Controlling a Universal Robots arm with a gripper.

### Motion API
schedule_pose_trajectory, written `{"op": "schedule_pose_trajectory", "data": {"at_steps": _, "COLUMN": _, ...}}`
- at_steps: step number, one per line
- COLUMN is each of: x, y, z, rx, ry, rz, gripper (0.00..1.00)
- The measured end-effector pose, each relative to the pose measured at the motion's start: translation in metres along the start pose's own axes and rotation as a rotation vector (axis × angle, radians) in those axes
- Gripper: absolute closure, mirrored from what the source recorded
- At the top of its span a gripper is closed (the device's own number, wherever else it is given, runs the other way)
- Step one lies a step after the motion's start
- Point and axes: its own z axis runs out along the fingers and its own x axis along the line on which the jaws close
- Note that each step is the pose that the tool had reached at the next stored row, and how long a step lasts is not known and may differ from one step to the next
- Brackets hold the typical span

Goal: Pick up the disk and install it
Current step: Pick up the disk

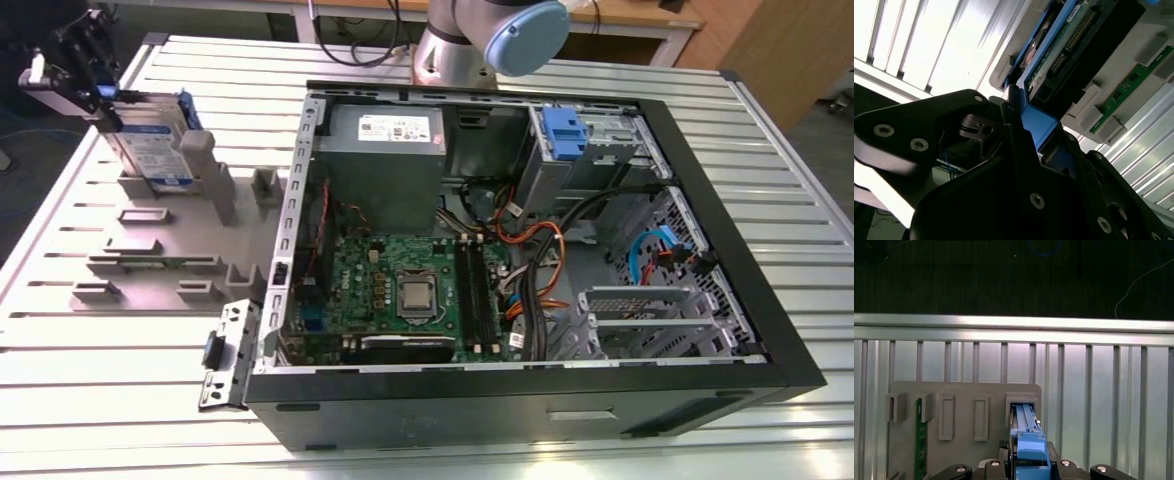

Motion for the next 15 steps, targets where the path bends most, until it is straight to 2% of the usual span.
{"op": "schedule_pose_trajectory", "data": {"at_steps": 15, "x": -0.0001, "y": -0.0001, "z": -0.0052, "rx": 0.0, "ry": 0.0, "rz": 0.0, "gripper": 0.64}}
